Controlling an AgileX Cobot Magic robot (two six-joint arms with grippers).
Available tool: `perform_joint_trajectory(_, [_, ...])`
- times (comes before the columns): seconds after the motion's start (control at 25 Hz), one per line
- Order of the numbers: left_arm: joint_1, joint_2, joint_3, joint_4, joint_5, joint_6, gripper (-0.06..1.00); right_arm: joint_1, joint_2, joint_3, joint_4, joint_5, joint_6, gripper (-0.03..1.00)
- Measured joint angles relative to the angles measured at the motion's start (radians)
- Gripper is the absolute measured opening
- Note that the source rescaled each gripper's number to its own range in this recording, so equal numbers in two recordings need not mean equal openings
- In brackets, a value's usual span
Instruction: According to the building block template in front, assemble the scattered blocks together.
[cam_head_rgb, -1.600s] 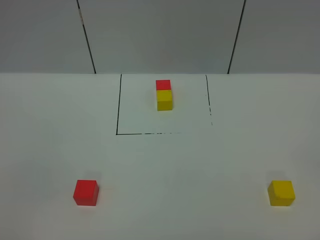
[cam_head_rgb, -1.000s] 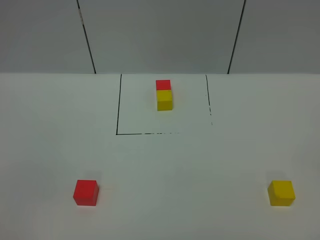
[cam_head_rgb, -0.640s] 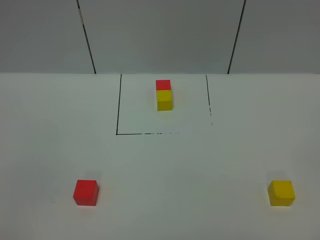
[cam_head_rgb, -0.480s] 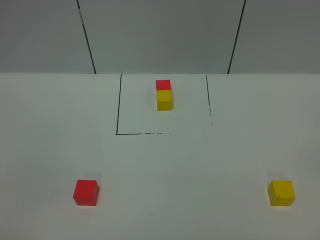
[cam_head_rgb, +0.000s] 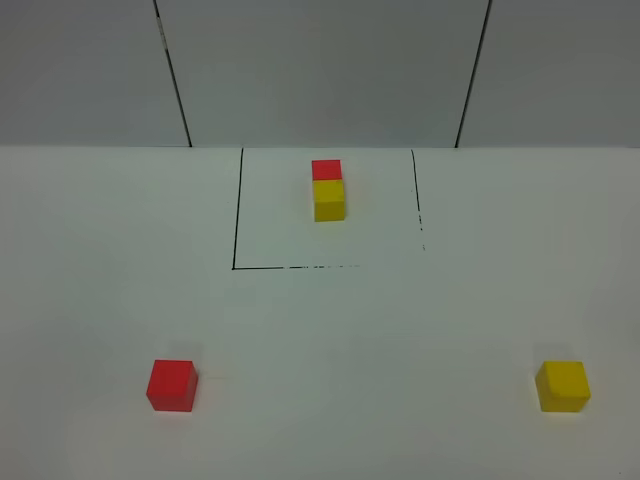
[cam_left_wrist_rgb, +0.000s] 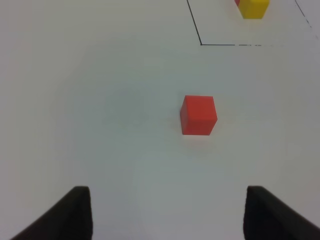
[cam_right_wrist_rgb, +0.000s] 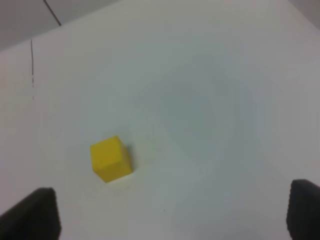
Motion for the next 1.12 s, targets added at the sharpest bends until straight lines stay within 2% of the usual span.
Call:
perform_joint_trajectory(0.12, [0.000,0.030,-0.023,-0.022,-0.009,0.000,0.50,0.000,0.000,0.000,0.000,0.000,0.000,0.80])
perform_joint_trajectory(0.32, [0.000,0.240,-0.085,-0.069,0.023,0.000,0.85,0.000,0.000,0.000,0.000,0.000,0.000,0.80])
perform_joint_trajectory(0.44, [0.000,0.410,-0.110,-0.073,0.018,0.001,0.97,0.000,0.000,0.000,0.000,0.000,0.000,0.80])
perform_joint_trajectory(0.76, [0.000,0.883,-0.198,-0.248,-0.039,0.047,1.00,0.000,0.000,0.000,0.000,0.000,0.000,0.80])
perform_joint_trajectory(1.0, [-0.002,1.209,-0.309,-0.209,-0.038,0.018,1.00,0.000,0.000,0.000,0.000,0.000,0.000,0.80])
perform_joint_trajectory(1.12, [-0.044,1.316,-0.357,-0.153,-0.041,-0.027,0.99,0.000,0.000,0.000,0.000,0.000,0.000,0.80])
